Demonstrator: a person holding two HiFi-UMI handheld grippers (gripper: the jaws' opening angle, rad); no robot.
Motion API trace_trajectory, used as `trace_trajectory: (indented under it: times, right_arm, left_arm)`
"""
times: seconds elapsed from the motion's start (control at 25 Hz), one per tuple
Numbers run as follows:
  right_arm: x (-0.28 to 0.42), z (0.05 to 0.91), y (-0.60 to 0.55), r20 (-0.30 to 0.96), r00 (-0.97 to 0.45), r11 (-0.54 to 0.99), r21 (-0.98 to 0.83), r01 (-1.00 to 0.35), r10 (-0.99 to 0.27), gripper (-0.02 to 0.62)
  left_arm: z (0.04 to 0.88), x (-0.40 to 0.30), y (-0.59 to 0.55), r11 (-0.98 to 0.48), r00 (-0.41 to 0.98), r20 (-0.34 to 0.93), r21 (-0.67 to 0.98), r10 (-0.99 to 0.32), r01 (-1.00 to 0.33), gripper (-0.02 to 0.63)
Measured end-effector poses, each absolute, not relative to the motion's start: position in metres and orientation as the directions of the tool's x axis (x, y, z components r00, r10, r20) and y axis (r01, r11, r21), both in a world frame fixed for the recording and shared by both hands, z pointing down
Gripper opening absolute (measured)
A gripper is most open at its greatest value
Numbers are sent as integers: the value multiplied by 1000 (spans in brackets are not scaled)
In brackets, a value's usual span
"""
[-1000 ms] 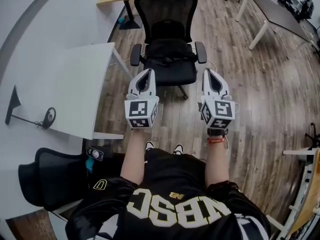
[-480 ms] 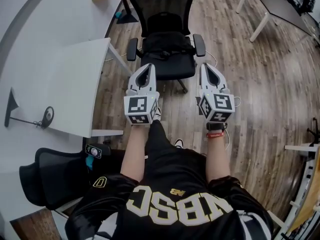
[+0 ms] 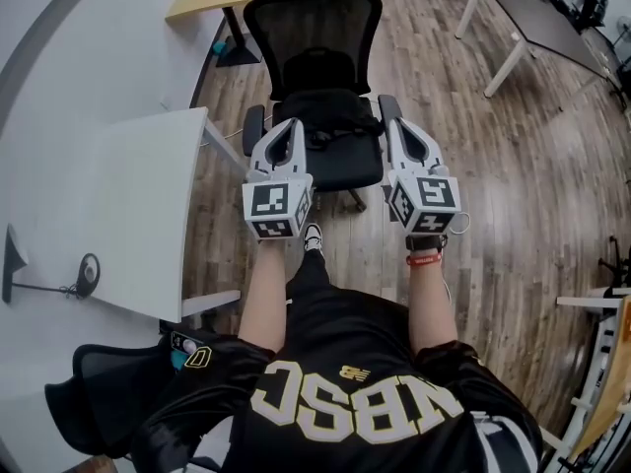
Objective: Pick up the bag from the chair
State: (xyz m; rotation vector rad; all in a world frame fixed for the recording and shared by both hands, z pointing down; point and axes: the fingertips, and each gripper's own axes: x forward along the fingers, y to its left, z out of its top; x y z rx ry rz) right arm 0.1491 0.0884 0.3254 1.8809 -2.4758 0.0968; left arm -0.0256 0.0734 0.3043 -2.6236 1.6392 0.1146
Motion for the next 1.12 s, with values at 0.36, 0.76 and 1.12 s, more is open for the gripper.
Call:
trace_trajectory:
  times: [0.36,0.76,1.12]
  right_arm:
    - [109,306,-28,63,-249,248,-26,-969,-966,26]
    - [75,334,-121,119,-205,203,-31,-979,-972,41]
    - [80,397,-160,247,-198,196,-35,-980,-948,67]
  left_arm:
    - [280,-48,-52,-497,495,-105,-11,-863,-868,14]
    - [321,-81,-150,-548,548,-23,49,-836,-835,14]
    - [396,-77,-195,-565,573,124,101,-810,-819,15]
